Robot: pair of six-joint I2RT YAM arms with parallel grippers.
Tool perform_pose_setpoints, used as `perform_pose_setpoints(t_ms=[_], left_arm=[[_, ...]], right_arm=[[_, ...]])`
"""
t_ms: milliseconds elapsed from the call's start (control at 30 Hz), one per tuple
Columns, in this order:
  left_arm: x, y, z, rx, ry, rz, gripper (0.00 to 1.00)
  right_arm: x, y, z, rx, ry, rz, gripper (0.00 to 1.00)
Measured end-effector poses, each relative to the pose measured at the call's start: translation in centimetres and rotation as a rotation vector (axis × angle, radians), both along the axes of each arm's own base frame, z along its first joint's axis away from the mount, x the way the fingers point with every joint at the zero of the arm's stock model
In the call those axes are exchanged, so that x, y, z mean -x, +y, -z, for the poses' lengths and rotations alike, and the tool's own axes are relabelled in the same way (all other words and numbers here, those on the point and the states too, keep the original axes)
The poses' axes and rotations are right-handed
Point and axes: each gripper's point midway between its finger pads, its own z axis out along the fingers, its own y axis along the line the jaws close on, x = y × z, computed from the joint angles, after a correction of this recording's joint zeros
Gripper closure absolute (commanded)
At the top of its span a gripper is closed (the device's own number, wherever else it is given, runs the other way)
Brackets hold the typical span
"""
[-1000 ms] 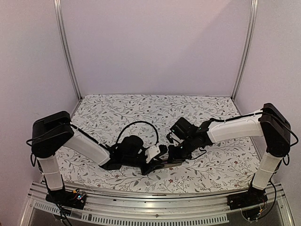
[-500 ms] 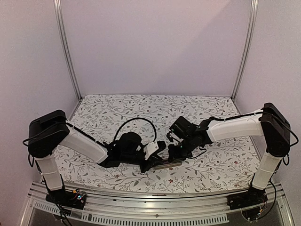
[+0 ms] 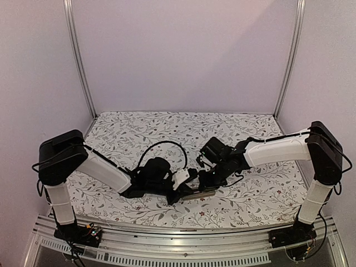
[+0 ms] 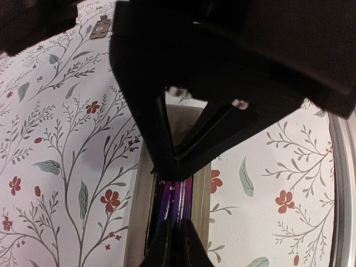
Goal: Load the batteries into the remote control
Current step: Adjust the battery in the battery compartment.
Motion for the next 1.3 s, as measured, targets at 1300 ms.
perform_pose_setpoints(t_ms=[1300], left_arm=[[-1.0,-0.8,0.4,-0.118,-0.141,-0.013,1.00]], right_arm=[[-0.4,-0.8,0.3,0.000,0.029,0.037,0.97]])
